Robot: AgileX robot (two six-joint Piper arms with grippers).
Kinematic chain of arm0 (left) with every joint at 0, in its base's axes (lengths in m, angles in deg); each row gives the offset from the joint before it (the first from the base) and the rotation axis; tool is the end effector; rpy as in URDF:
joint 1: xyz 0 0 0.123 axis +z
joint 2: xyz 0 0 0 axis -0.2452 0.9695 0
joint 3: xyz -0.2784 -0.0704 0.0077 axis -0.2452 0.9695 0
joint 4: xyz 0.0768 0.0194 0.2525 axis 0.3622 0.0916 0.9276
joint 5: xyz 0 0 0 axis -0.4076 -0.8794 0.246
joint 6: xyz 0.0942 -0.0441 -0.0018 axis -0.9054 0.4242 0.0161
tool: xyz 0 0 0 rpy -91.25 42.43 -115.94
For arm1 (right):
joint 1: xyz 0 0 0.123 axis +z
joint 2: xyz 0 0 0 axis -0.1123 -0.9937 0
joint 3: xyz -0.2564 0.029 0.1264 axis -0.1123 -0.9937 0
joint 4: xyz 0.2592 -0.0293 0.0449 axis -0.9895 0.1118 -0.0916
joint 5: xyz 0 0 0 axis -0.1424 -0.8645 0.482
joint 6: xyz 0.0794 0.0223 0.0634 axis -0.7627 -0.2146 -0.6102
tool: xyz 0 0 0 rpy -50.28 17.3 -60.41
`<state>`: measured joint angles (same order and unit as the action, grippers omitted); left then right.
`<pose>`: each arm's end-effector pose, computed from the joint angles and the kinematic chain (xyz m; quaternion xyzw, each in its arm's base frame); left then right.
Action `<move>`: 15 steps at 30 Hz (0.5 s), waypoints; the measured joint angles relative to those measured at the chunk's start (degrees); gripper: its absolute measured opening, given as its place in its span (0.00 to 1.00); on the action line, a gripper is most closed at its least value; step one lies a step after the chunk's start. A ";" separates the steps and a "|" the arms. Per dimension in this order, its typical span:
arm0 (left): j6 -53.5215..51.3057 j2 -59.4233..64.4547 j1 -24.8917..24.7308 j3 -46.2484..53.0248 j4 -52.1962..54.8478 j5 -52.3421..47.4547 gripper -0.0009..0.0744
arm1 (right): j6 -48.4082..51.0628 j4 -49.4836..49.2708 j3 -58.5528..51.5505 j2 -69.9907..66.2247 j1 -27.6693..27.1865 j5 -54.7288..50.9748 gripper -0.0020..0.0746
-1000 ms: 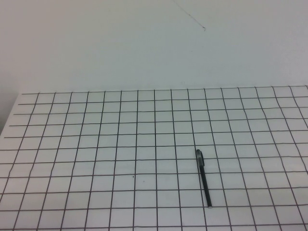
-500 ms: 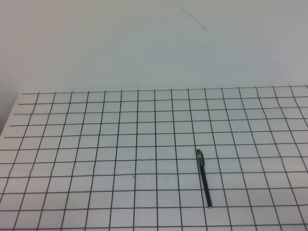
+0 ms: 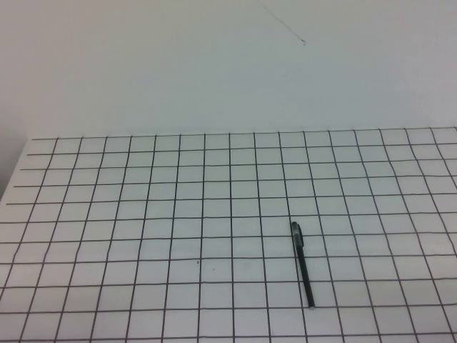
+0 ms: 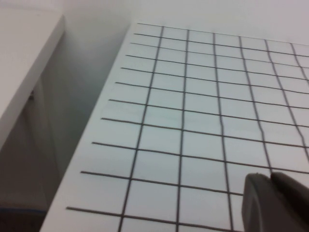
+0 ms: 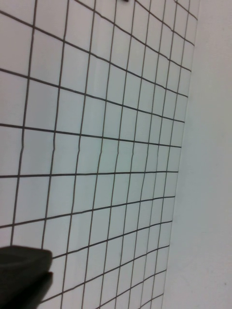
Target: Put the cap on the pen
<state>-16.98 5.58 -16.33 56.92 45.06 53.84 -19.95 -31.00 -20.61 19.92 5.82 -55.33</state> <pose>0.0761 -0.0004 0.1785 -0.0800 0.7874 -0.0697 0.6073 0.0772 0.0003 0.1729 -0.0574 0.7784 -0.0460 0.6234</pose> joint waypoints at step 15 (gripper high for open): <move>0.00 0.00 -2.59 0.00 0.00 0.65 0.01 | 0.00 -0.10 0.00 -0.12 0.00 0.03 0.02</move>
<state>-16.98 5.58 -18.92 56.92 45.06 54.48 -19.95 -31.10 -20.61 19.80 5.82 -55.30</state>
